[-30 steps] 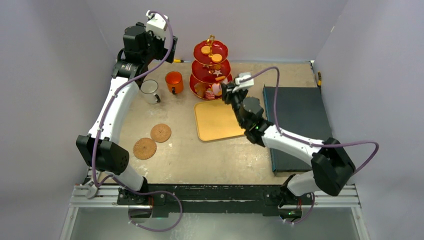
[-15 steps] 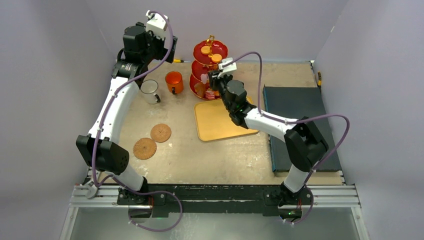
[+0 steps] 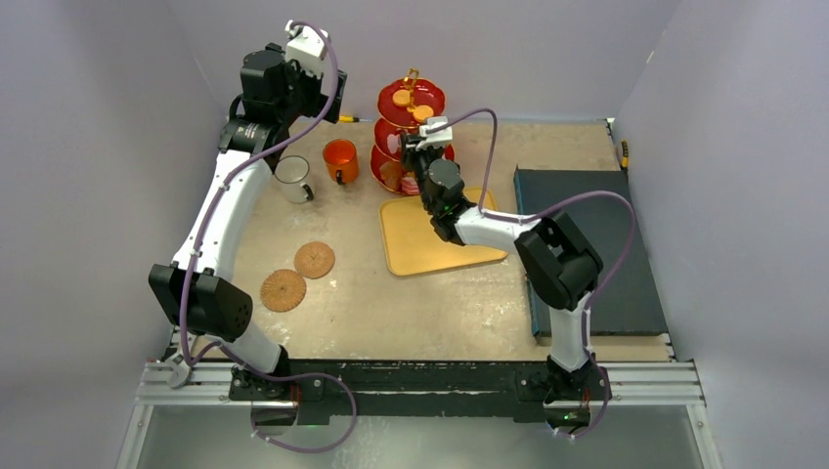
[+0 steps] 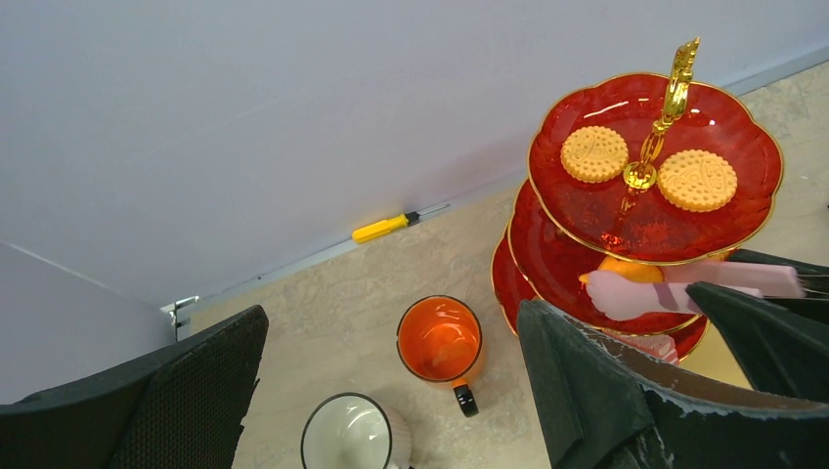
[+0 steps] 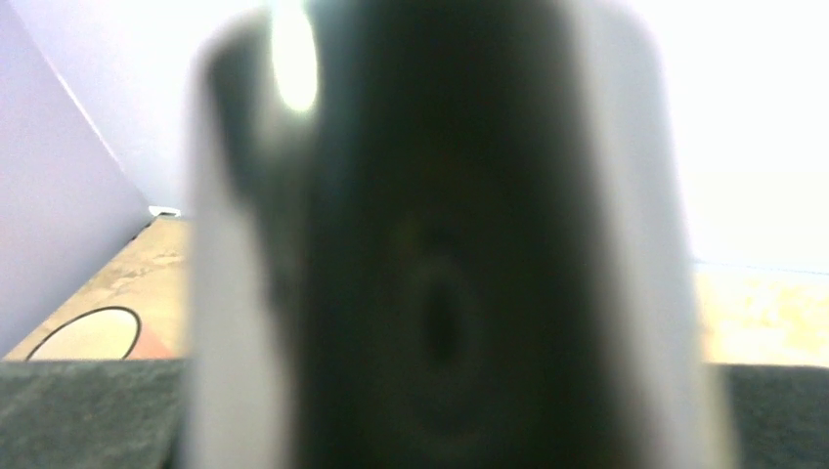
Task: Serve the afternoon tea
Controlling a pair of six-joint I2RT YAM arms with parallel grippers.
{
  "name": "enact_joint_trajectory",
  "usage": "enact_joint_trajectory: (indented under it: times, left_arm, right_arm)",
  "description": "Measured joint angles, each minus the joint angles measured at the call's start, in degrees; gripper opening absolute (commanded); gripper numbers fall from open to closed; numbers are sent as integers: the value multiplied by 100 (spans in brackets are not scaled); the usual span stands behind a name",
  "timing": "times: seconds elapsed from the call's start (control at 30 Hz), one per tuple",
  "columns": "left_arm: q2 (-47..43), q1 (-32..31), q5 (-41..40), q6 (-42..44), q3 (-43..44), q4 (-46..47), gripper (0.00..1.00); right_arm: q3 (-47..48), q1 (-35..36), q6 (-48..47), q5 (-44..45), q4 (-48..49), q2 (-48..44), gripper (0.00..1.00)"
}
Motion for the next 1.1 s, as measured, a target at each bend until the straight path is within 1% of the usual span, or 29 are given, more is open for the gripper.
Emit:
enact_joint_trajectory:
  times: [0.07,0.17,0.3,0.4,0.6,0.8,1.1]
  left_arm:
    - [0,0,0,0,0,0,99]
    - [0,4,2,0,0,0,99]
    - [0,4,2,2,0,-2,99]
    - [0,4,2,4,0,-2,99]
    - [-2,4,2,4,0,-4,99]
    - [-26,9,4,4,0,-24,99]
    - [-157,31,4,4,0,-96,99]
  right_arm:
    - [129,0,9,105,120,236,27]
    - [223,-2,11,162,247,481,33]
    - [313,-2,37,249,321,636,50]
    - [332,-2,50,249,402,645,55]
    - [319,-2,52,245,474,553,59]
    - [105,-2,63,210,476,149,64]
    - [-103,0,118,76,457,-136,59]
